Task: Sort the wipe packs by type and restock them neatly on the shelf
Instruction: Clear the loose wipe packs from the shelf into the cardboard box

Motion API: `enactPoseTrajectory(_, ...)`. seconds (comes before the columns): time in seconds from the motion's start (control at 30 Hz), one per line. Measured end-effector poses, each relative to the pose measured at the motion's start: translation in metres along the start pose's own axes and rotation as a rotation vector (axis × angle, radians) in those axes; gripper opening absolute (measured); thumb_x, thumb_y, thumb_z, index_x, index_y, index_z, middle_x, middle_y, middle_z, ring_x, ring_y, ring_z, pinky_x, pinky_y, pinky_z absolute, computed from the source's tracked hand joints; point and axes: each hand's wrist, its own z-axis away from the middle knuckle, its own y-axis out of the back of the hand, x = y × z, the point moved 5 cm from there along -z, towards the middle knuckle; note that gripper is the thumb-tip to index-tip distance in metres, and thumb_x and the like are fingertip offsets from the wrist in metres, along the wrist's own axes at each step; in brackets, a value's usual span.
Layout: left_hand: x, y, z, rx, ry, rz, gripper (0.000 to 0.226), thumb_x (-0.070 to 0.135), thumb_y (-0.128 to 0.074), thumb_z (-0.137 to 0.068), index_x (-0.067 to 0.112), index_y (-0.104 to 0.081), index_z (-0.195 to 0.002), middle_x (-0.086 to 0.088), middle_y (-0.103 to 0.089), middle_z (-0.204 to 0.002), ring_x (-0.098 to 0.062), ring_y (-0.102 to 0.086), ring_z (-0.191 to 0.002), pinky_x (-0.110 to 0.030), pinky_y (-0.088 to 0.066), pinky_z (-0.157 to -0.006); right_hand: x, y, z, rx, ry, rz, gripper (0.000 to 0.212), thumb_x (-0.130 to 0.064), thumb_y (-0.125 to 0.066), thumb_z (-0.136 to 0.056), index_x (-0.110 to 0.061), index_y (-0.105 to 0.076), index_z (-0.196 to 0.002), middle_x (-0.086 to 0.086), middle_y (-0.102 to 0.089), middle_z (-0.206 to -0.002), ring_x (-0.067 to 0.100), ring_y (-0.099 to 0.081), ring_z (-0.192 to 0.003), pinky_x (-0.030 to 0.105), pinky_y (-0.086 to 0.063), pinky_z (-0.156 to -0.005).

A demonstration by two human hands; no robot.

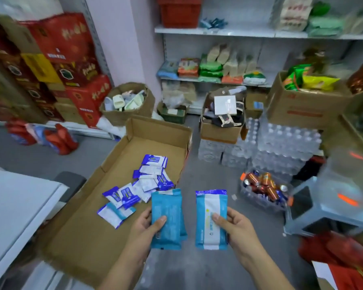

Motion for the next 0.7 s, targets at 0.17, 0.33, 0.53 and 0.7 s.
enactPoseTrajectory(0.17,0.002,0.015,-0.075,0.213,-0.012,0.059,0.037,0.011,-0.078,-0.081,0.012,-0.063,-0.115,-0.013,-0.074,-0.111,-0.023,-0.074,-0.089,-0.027,-0.060,-0.063,-0.021,-0.022,-0.099,-0.065,-0.044,0.053,0.030,-0.004,-0.072,-0.084,-0.002,-0.064,-0.113,0.018,-0.075,-0.102,0.031,-0.072,-0.088,0.049,-0.056,-0.088)
enactPoseTrajectory(0.33,-0.010,0.048,-0.159,0.394,0.034,0.111,0.022,-0.001,-0.066,-0.090,0.018,-0.063,-0.100,-0.001,-0.076,-0.093,-0.012,-0.073,-0.072,-0.023,-0.058,-0.056,-0.028,-0.062,-0.208,-0.143,-0.119,0.176,0.042,-0.011,-0.077,-0.075,0.000,-0.063,-0.113,0.020,-0.074,-0.102,0.032,-0.071,-0.087,0.049,-0.056,-0.087)
enactPoseTrajectory(0.53,-0.024,0.089,-0.235,0.575,0.113,0.132,0.019,-0.003,-0.064,-0.091,0.010,-0.064,-0.105,-0.006,-0.074,-0.095,-0.011,-0.074,-0.070,-0.023,-0.058,-0.056,-0.024,-0.126,-0.327,-0.252,-0.215,0.346,0.033,-0.007,-0.076,-0.081,-0.005,-0.065,-0.112,0.016,-0.075,-0.103,0.030,-0.073,-0.087,0.041,-0.060,-0.075)
enactPoseTrajectory(0.7,-0.049,0.119,-0.260,0.758,0.182,0.130,0.021,0.002,-0.067,-0.091,0.003,-0.066,-0.112,-0.015,-0.073,-0.105,-0.013,-0.073,-0.076,-0.023,-0.058,-0.059,0.003,-0.183,-0.396,-0.364,-0.242,0.635,0.037,-0.021,-0.083,-0.075,-0.003,-0.068,-0.103,0.019,-0.075,-0.099,0.037,-0.072,-0.090,0.053,-0.059,-0.081)
